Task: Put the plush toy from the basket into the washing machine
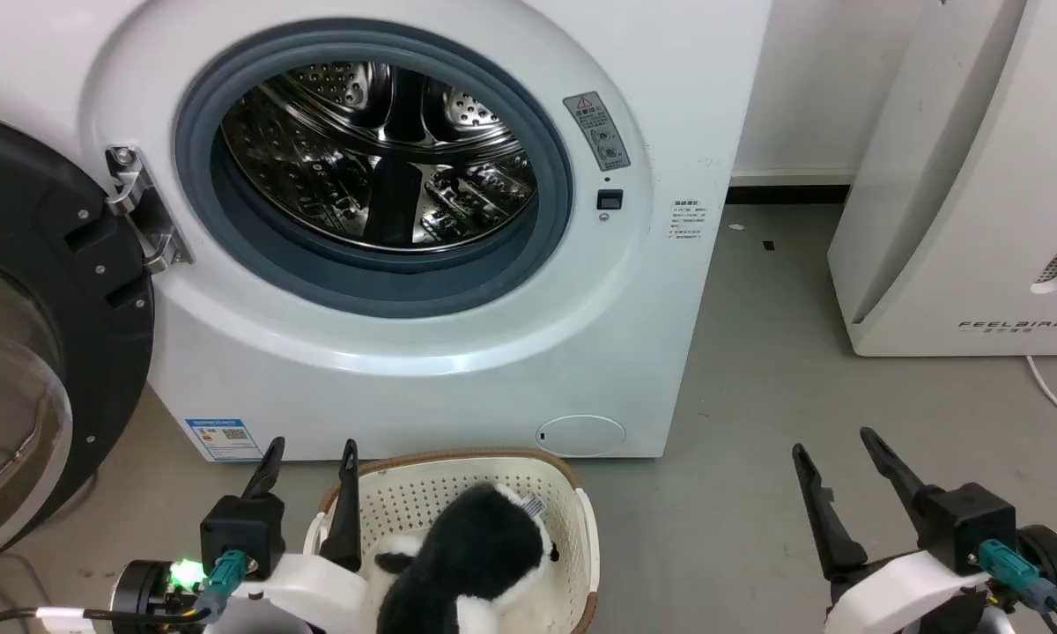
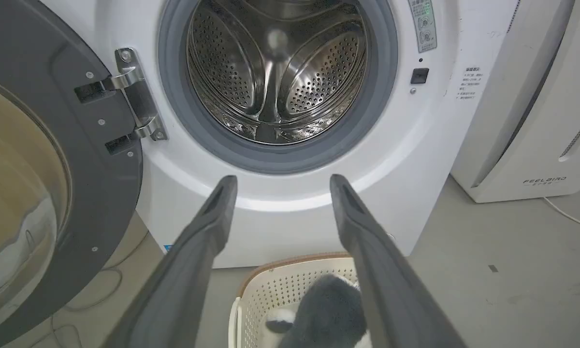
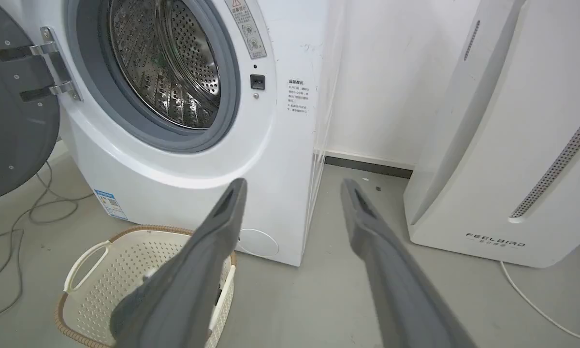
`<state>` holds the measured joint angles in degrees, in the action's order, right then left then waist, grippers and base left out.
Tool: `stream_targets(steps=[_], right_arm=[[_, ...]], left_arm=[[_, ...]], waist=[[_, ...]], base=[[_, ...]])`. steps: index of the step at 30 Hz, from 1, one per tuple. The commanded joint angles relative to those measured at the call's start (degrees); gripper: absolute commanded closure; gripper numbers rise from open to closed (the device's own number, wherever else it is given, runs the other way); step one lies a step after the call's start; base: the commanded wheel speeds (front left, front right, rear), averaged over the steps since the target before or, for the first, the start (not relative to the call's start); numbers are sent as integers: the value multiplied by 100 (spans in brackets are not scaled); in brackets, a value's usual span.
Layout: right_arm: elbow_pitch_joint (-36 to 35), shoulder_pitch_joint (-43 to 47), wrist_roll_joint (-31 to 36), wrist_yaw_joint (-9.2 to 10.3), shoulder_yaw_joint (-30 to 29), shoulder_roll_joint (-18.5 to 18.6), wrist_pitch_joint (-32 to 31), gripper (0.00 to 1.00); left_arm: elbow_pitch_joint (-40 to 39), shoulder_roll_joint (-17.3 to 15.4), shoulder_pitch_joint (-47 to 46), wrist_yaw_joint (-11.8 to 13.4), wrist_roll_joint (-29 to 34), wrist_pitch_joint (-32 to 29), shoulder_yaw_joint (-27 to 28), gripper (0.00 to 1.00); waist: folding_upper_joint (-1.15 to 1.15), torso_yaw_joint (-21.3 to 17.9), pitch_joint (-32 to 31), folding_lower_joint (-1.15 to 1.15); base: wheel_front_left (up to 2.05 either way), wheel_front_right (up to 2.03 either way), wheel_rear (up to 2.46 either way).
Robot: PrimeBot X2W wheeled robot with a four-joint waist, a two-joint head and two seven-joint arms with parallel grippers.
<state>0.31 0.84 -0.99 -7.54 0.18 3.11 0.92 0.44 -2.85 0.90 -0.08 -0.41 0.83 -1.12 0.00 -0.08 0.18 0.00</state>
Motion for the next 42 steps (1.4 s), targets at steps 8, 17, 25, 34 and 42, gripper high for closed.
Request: stream_targets(steps=[8, 17, 25, 34, 42], right_arm=[[-13, 0, -35, 1, -64, -3, 131, 0], [-42, -31, -24, 1, -65, -5, 238, 0], [-73, -85, -54, 1, -81, -7, 334, 0], [-159, -185, -74, 2, -97, -8, 441, 0], [-196, -287, -132, 2, -82, -10, 536, 0]], left_arm=[[69, -1, -43, 63, -94, 133, -101, 0], [193, -1, -124, 95, -166, 241, -219, 0], [395, -2, -242, 122, -230, 337, -327, 0], [812, -2, -475, 121, -301, 444, -446, 0], [1356, -3, -772, 95, -368, 540, -535, 0]], waist=[[0, -15, 45, 0], [0, -39, 161, 0], [0, -73, 329, 0], [0, -115, 613, 0], [0, -178, 920, 0]], base=[[0, 0, 0], [0, 0, 0], [0, 0, 0], [0, 0, 0], [0, 0, 0]])
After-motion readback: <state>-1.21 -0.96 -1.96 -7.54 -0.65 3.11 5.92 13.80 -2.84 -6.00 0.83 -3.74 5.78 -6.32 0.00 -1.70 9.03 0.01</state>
